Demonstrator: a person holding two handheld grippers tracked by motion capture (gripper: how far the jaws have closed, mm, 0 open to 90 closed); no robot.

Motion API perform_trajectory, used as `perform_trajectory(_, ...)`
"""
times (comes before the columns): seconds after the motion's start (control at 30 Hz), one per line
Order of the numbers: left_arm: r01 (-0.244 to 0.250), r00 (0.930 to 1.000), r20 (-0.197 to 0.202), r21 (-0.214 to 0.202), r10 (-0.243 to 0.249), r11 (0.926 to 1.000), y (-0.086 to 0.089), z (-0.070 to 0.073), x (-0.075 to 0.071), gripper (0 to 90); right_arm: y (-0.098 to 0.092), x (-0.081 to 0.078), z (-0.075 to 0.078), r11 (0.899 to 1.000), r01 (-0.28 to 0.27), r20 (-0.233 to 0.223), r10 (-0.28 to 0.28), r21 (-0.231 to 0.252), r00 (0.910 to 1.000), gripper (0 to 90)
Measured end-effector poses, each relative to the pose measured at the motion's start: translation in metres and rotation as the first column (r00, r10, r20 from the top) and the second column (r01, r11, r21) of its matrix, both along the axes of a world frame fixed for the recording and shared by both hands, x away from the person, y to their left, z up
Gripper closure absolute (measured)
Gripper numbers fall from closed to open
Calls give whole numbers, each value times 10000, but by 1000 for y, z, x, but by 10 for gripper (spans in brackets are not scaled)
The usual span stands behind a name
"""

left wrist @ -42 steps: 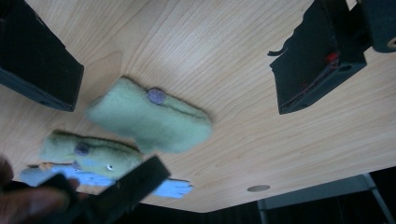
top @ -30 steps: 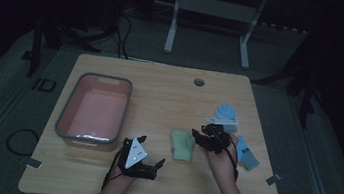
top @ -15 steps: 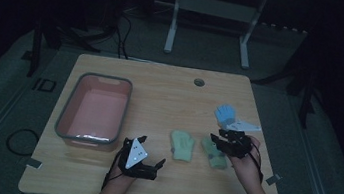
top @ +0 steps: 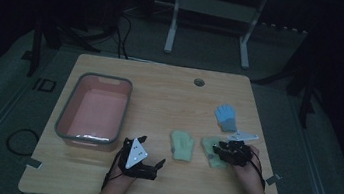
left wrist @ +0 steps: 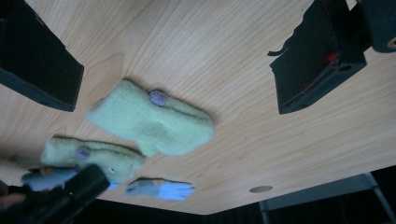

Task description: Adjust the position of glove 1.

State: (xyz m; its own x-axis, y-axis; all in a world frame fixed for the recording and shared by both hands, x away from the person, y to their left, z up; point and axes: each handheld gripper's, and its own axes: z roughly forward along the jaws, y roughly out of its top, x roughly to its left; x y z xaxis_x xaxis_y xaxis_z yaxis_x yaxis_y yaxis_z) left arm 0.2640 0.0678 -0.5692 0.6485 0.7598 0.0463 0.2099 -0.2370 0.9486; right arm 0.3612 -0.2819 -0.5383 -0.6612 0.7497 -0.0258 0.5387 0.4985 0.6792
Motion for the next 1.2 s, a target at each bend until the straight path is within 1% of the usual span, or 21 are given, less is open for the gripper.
perform_trajectory(0.03,0,10000,2,-5,0,10000,0,0,0,19,-2,1,-5,10000,-33,34,33,-54,10000,611)
perform_trajectory(0.2,4,10000,-33,8,-4,10000,0,0,0,19,-2,0,-9,9999,-157,275,158,-40,9995,626)
perform_trajectory(0.27,-13,10000,-27,-6,13,10000,0,0,0,19,-2,-2,-11,9999,6,410,-10,106,9992,703)
perform_trajectory(0.3,-18,10000,-30,-8,18,10000,0,0,0,19,-1,-4,-11,9999,79,435,-84,115,9990,759)
perform_trajectory(0.33,-12,10000,-35,11,12,10000,0,0,0,19,0,-5,-12,9999,106,468,-110,91,9988,788)
perform_trajectory(0.4,-14,10000,-34,20,14,10000,0,0,0,19,3,-7,-12,9998,211,501,-211,12,9985,814)
perform_trajectory(0.43,-5,10000,-37,37,5,10000,0,0,0,19,7,-9,-10,9987,496,480,-492,-84,9976,838)
perform_trajectory(0.5,-18,10000,-40,23,19,10000,0,0,0,19,11,-10,-6,9970,771,472,-766,-107,9959,857)
perform_trajectory(0.53,-16,10000,-34,25,16,10000,0,0,0,19,12,-11,-2,9945,1032,358,-1038,194,9940,865)
perform_trajectory(0.6,-18,10000,-20,30,18,10000,0,0,0,19,16,-13,7,9909,1295,470,-1312,380,9902,868)
perform_trajectory(0.67,-5,10000,-27,37,6,10000,0,0,0,19,20,-15,19,9837,1681,552,-1717,639,9836,870)
perform_trajectory(0.73,3,10000,-33,36,-3,10000,0,0,0,19,23,-16,27,9779,1930,469,-1971,807,9793,871)
perform_trajectory(0.77,-6,10000,-37,27,6,10000,0,0,0,19,24,-17,32,9713,2143,399,-2193,1029,9748,871)
perform_trajectory(0.8,-6,10000,-39,30,6,10000,0,0,0,19,27,-19,37,9660,2347,503,-2411,1081,9692,871)
perform_trajectory(0.9,5,10000,-30,21,-5,10000,0,0,0,19,33,-23,44,9574,2628,554,-2707,1194,9611,871)
perform_trajectory(0.93,6,10000,-32,6,-6,10000,0,0,0,19,35,-25,45,9544,2725,617,-2813,1218,9576,870)
perform_trajectory(1.0,-22,10000,-19,-37,22,10000,0,0,0,19,41,-27,42,9522,2927,772,-2995,877,9510,870)
perform_trajectory(1.03,12,9999,-105,-55,-12,10000,0,0,0,19,43,-27,41,9497,2995,739,-3064,914,9490,871)
perform_trajectory(1.07,38,9999,-119,-100,-39,9999,0,0,0,19,44,-27,37,9435,3139,570,-3210,1062,9454,871)
perform_trajectory(1.17,79,9999,-83,-21,-80,10000,0,0,0,19,50,-25,26,9403,3275,506,-3329,921,9416,870)
perform_trajectory(1.2,81,9999,-98,-30,-81,10000,0,0,0,19,52,-23,20,9355,3420,414,-3465,885,9371,870)
